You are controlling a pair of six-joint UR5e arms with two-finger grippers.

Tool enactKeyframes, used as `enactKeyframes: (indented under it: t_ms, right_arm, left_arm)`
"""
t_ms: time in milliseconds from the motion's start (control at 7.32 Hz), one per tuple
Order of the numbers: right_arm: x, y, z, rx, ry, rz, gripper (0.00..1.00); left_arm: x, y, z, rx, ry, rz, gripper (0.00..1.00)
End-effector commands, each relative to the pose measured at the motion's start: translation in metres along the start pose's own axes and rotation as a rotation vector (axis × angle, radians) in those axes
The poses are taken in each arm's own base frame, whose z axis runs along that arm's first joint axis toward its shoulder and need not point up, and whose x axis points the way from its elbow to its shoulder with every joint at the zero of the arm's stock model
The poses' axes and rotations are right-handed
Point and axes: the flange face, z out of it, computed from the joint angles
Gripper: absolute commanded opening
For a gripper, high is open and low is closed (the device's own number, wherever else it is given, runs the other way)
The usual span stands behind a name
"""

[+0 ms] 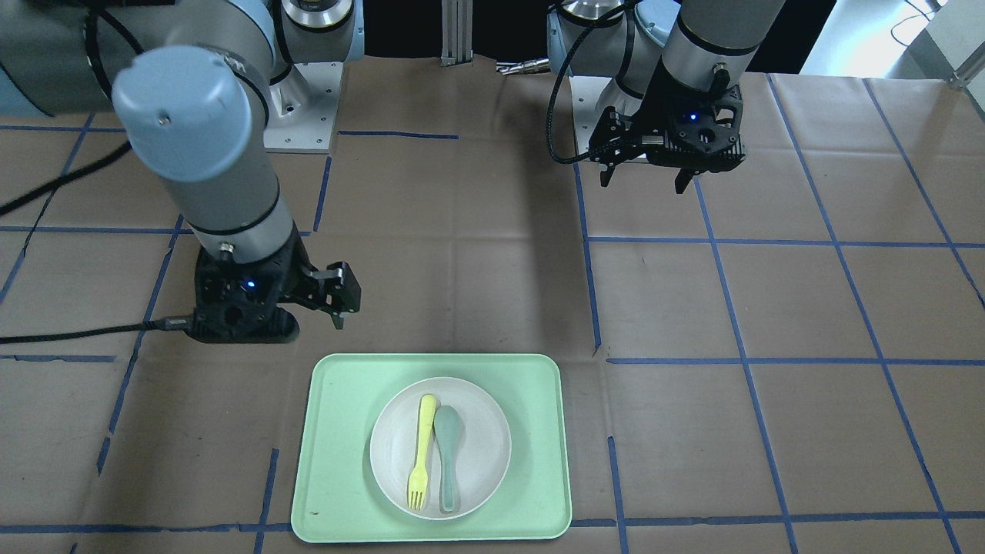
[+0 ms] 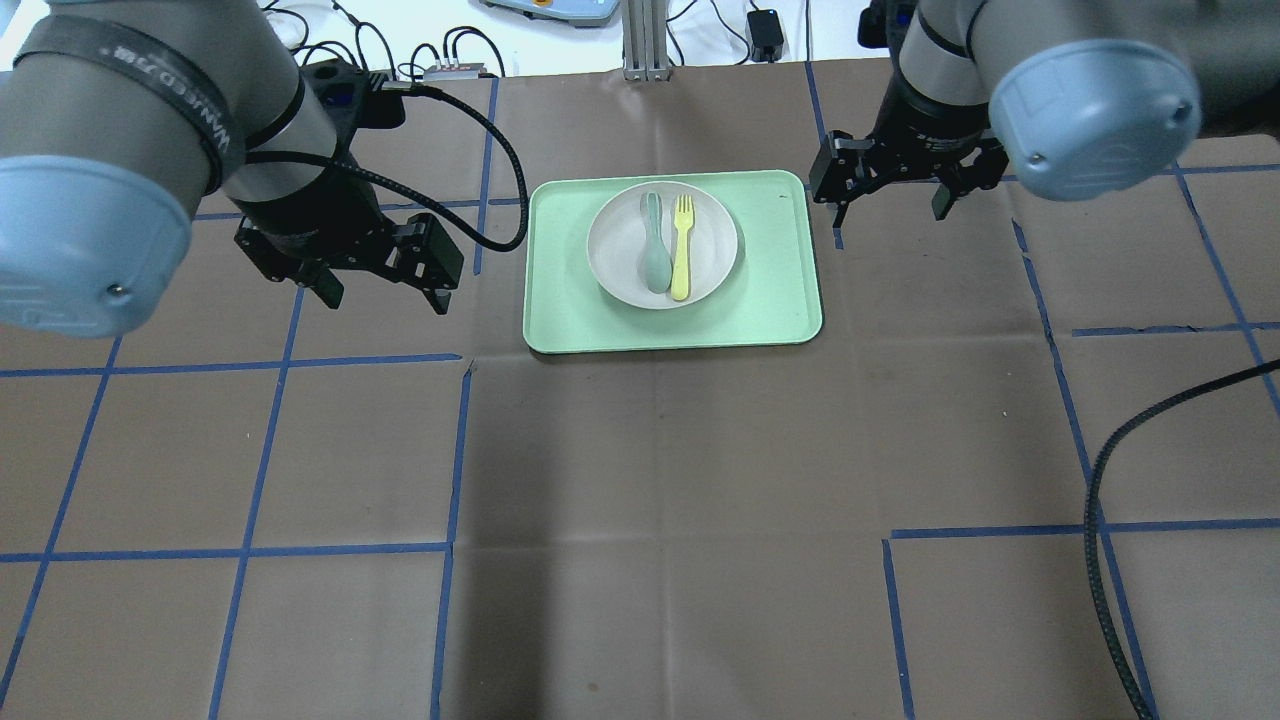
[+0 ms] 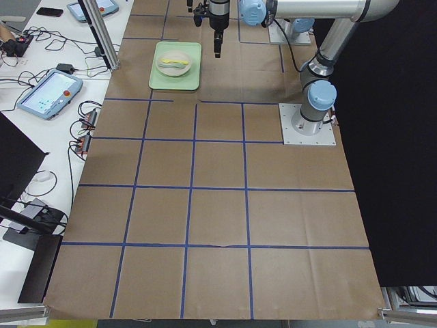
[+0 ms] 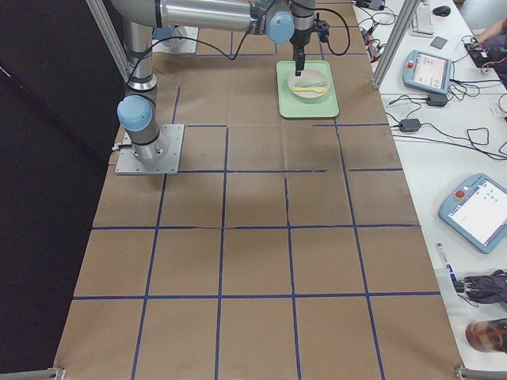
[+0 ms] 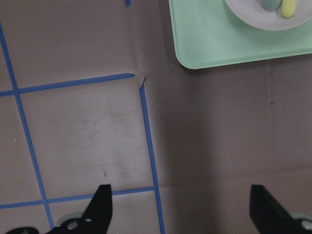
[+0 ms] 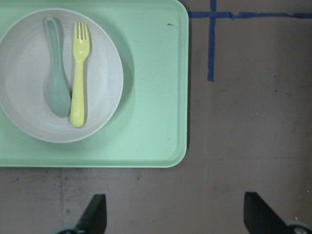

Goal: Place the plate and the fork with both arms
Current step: 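Move the right gripper over the plate while the left arm withdraws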

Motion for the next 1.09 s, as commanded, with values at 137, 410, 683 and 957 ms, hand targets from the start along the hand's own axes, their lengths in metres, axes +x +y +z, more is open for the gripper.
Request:
enactKeyframes:
  t_ms: [137,410,683,957]
  right_arm:
    - [-0.097,-0.078,0.054,0.02,0.001,-0.021,1.0]
    - [-0.108,-0.091,0.085,-0.01,0.008,-0.031,0.84]
    - [-0.107,-0.084,0.115,-0.059,0.018,-0.032,0.73]
    - [-0.103,-0.072,0.142,-0.113,0.032,-0.021,0.63]
  left_arm:
    - [-0.004,-0.001,0.008,-0.017,0.003,-0.011,1.0]
    - [-0.004,0.005,0.03,-0.056,0.004,-0.013,1.0]
    - [-0.004,0.014,0.03,-0.051,0.003,-0.013,1.0]
    - [-0.027,-0.021,-0.033,0.036,-0.006,-0.053,1.0]
